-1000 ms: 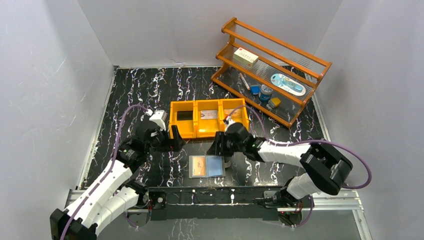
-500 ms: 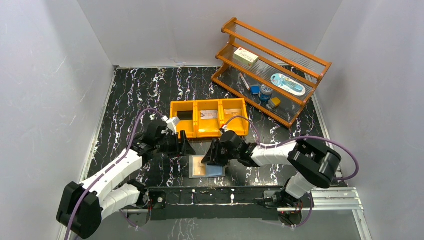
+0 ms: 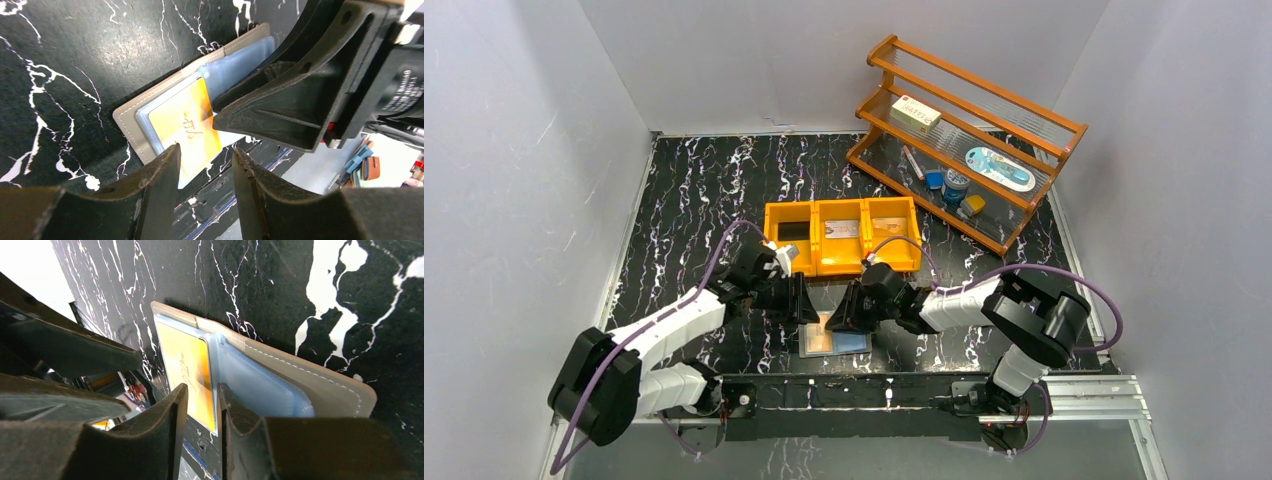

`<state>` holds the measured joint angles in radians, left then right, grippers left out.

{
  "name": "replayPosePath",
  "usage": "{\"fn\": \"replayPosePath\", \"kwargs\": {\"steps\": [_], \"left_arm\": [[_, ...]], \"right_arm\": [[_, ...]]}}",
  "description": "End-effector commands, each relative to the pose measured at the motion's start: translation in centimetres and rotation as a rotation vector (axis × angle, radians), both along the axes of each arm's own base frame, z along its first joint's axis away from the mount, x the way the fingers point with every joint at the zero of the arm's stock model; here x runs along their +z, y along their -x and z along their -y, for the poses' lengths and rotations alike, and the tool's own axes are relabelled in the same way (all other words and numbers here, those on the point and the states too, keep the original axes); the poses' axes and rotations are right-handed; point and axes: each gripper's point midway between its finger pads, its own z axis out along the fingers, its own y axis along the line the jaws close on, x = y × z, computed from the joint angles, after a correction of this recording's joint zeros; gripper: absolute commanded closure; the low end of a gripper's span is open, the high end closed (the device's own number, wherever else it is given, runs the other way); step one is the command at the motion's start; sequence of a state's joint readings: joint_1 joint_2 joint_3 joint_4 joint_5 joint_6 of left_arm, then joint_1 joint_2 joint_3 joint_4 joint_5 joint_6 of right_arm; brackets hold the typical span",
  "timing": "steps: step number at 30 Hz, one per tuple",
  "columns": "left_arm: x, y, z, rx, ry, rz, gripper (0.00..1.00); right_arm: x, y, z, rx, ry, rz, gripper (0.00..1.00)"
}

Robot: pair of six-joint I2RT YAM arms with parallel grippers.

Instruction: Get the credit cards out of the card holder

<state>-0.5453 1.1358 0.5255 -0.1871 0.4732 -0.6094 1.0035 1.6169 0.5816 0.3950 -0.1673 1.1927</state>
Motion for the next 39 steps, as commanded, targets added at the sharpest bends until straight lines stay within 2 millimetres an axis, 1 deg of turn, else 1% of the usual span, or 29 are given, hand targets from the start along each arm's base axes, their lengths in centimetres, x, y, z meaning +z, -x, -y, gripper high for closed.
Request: {"fn": "replayPosePath", "kwargs": {"steps": [1,3,5,7,10,14,20,25,29,31,33,34,39], "left_arm": [[-1.1,0.8,0.4,-0.045,-0.041,-0.018,0.6],[-1.7,1.0,0.4,-0.049,-0.071,-0.026,0.62],[-2.3,0.9,0.0,-0.028,-0.106,-0.031,0.64],[-2.7,0.8,-0.7,0.003,-0.145,-0.028,0.64],[-3.0,0.8,-1.1,0.019,-0.162,-0.021,0.64],[-3.2,1.0,-0.8,0.01,-0.149,-0.036,0.64],[-3.2,1.3,-0.2,-0.005,-0.12,-0.05,0.64],[-3.7,1.7,-0.3,-0.007,-0.126,-0.065,0.64],[-3.8,1.9,-0.3,-0.006,-0.125,-0.068,0.65],[-3.9,2.0,-0.3,-0.005,-0.127,-0.07,0.65],[-3.9,2.1,-0.4,-0.005,-0.129,-0.073,0.65],[-4.0,2.1,-0.5,-0.004,-0.131,-0.074,0.65],[-4.4,2.3,-0.7,0.003,-0.142,-0.082,0.66]], "right_arm": [[0.5,-0.2,-0.8,-0.01,-0.035,-0.003,0.66],[0.5,-0.2,-0.7,-0.015,-0.039,-0.003,0.68],[0.4,-0.3,-0.6,-0.024,-0.034,-0.002,0.68],[0.3,-0.2,-0.5,-0.024,-0.028,-0.006,0.68],[0.2,-0.1,-0.5,-0.021,-0.025,-0.01,0.67],[0.2,0.0,-0.6,-0.016,-0.032,-0.015,0.67],[1.1,0.0,-1.2,-0.001,-0.073,-0.014,0.67],[2.0,0.1,-1.9,0.016,-0.127,-0.009,0.7],[1.6,0.3,-2.1,0.026,-0.126,-0.03,0.72],[1.3,0.4,-2.0,0.017,-0.122,-0.041,0.71],[0.4,0.1,-1.4,-0.019,-0.063,-0.059,0.65],[0.1,0.0,-1.1,-0.027,-0.037,-0.061,0.63],[-1.6,-0.3,0.4,-0.058,0.107,-0.043,0.62]]}}
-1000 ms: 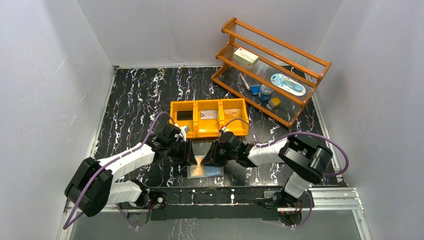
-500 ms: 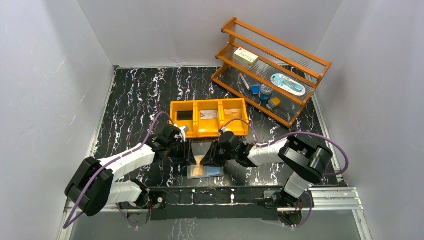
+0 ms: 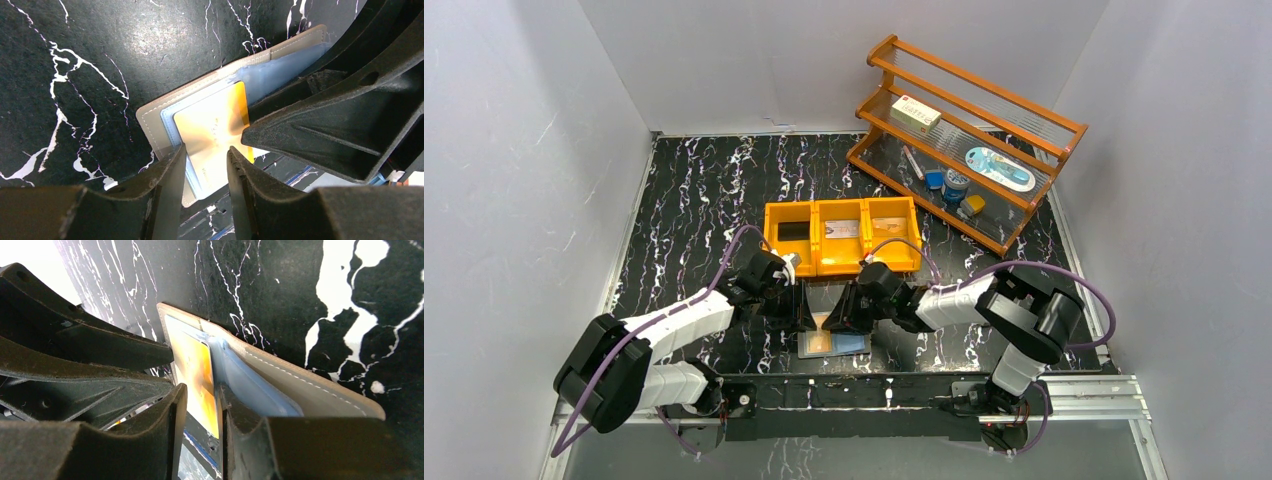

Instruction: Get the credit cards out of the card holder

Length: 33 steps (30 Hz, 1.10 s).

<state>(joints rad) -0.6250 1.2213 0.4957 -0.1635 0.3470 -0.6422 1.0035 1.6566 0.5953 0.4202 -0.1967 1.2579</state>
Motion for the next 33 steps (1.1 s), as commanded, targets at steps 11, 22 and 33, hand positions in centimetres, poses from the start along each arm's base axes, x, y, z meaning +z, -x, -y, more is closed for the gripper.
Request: {"fn": "replayPosePath", "kwargs": {"steps": [11,22,33], "left_arm": [[-0.9,1.4,-0.4,-0.009,-0.017,-0.042,0.67],[-1.2,1.4,-0.8,-0.004,-0.04,-0.043,0.67],[1.4,0.2,0.7,-0.025,0.033,0.022,0.63]], "right_arm": [[1.6,-0.4,-0.6,0.014,-0.03,0.096,0.97],[1.4,-0.7,2.9,-0.055,0.039,0.115,1.0],[0.6,-0.3,3.8,-0.063,0.058,0.091,0.98]]}}
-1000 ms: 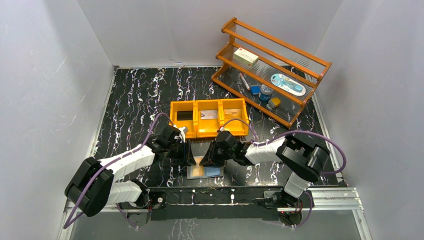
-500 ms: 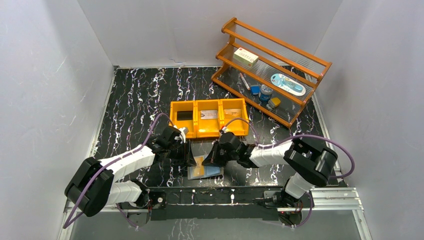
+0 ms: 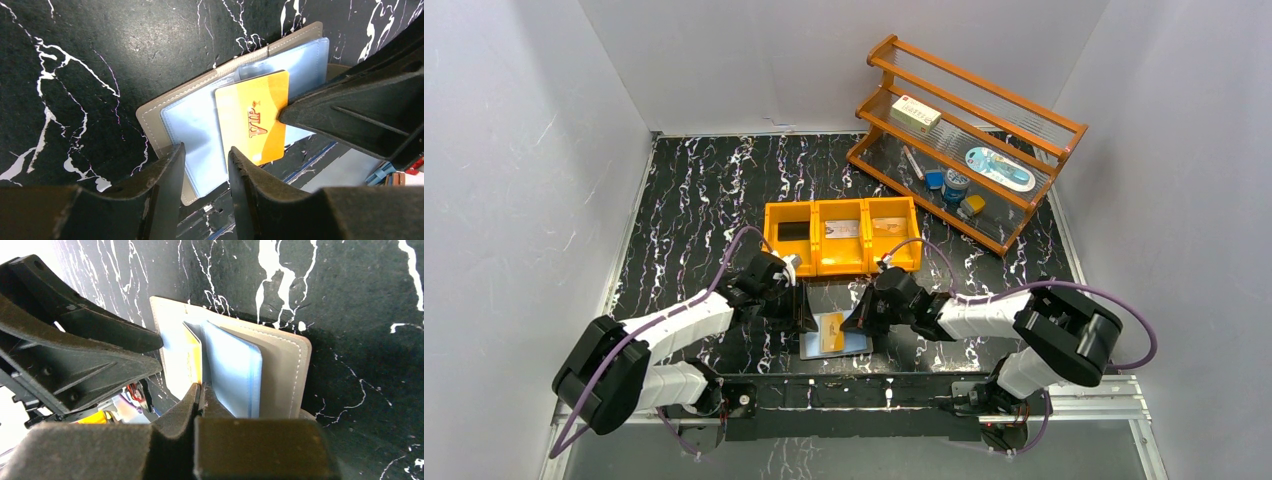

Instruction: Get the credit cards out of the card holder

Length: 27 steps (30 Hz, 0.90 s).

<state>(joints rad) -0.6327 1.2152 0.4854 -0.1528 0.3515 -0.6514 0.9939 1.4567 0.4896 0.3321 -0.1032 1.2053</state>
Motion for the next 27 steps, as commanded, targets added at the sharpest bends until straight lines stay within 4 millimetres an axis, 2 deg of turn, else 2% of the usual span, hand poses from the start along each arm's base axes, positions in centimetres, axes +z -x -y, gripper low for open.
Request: {"fn": "replayPosePath", "kwargs": {"steps": [1,4,7,9,12,19,24,27], "left_arm": [[2.2,-0.5,0.9,-0.024,0.042,0.044,0.62],[4.5,-1.5,2.0,-0.042,0.09,0.104,0.59],[5.5,-1.8,2.8,-0.069,0.127,0.129,0.56],[5.0,-1.4,3.2,-0.094,0.142,0.108,0.56],[3.2,-0.1,3.4,-0.128,0.126,0.041,0.56],[-0.7,2.5,2.1,-0.141,0.027,-0.065,0.6],[-1.5,2.7,1.0,-0.117,-0.035,-0.066,0.62],[-1.6,2.7,0.8,-0.116,-0.047,-0.062,0.63]], "right_arm": [[-0.7,-0.4,0.2,-0.018,0.021,-0.008,0.97],[-1.2,-0.5,0.2,-0.037,0.028,-0.024,0.97],[-1.5,-0.7,0.4,-0.06,0.037,-0.026,0.97],[-1.6,-0.7,0.5,-0.066,0.038,-0.029,0.97],[-1.6,-0.7,0.4,-0.068,0.031,-0.035,0.96],[-1.1,-0.4,0.0,-0.076,-0.044,-0.052,0.92],[-0.8,-0.2,-0.4,-0.059,-0.074,-0.055,0.81],[-0.5,-0.1,-0.5,-0.055,-0.101,-0.043,0.68]]}}
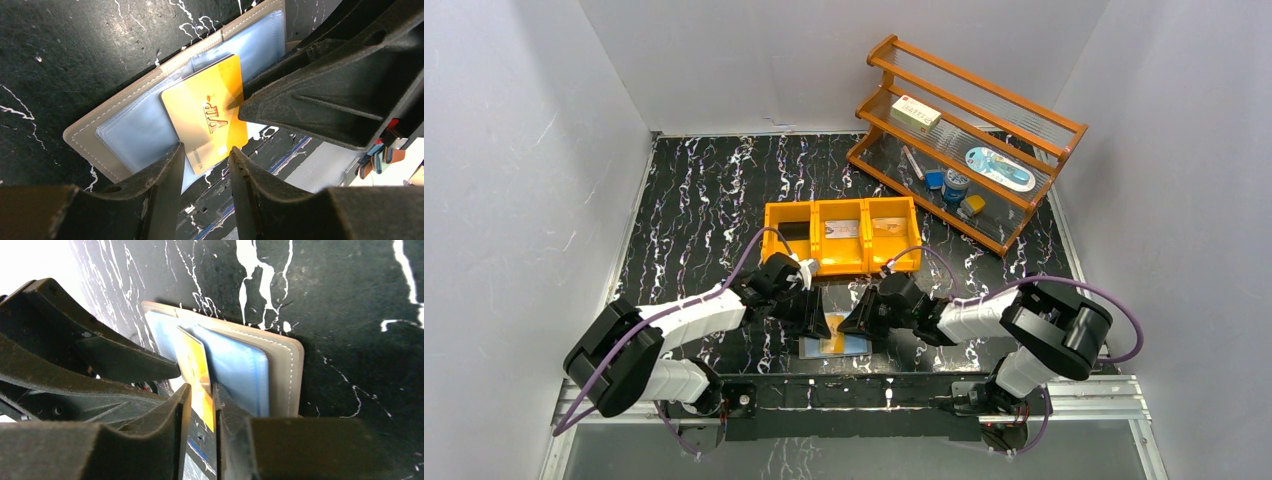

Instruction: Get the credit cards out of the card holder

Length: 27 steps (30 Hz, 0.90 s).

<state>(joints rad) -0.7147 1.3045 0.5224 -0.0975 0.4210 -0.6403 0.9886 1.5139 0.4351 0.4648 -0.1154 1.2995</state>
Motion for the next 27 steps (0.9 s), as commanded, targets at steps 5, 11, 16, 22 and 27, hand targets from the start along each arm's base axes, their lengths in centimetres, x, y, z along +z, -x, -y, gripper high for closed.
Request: {"fn": "replayPosePath", "kwargs": {"steps": [5,11,16,22,27], "left_arm": [[-1.6,1.1,-1.8,0.007,-0.091,-0.031,0.63],[-1.3,0.8,-1.5,0.012,-0.088,-0.027,0.64],[-1.5,0.9,-1.8,0.018,-0.094,-0.024,0.64],[-1.6,0.8,-1.9,0.026,-0.1,-0.023,0.65],[-1.3,0.5,-1.8,0.031,-0.098,-0.009,0.64]], "right_arm": [[1.0,0.0,-0.7,0.008,-0.092,0.028,0.63],[0.9,0.7,-1.7,0.072,-0.136,0.015,0.71],[1.7,0.4,-1.9,0.06,-0.179,0.046,0.76],[1.9,0.0,-1.4,0.033,-0.16,0.064,0.87],[1.3,-0.3,0.1,-0.009,-0.076,0.077,0.91]]}}
